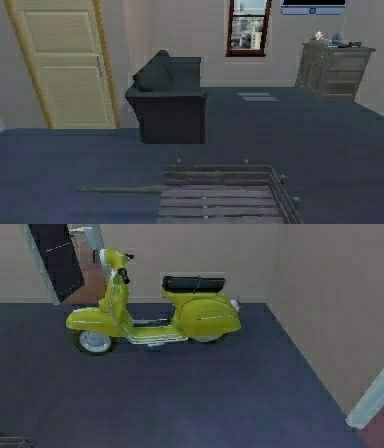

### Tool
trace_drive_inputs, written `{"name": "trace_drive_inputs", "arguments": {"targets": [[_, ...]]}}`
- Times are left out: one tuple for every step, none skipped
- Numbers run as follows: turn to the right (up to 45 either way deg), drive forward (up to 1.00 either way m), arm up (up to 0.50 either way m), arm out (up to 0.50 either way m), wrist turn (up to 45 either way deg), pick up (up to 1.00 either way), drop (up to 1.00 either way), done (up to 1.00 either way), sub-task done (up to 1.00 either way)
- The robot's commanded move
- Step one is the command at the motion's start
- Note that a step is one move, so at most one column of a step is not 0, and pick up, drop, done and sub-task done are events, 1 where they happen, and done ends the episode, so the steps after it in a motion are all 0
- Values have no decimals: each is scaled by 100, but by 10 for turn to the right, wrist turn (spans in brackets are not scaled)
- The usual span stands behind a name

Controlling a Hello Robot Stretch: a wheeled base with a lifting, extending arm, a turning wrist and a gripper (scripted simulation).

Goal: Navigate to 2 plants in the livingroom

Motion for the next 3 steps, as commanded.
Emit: {"name": "trace_drive_inputs", "arguments": {"targets": [[0,5,0,0,0,0,0,0,0],[-450,0,0,0,0,0,0,0,0],[-330,0,0,0,0,0,0,0,0]]}}
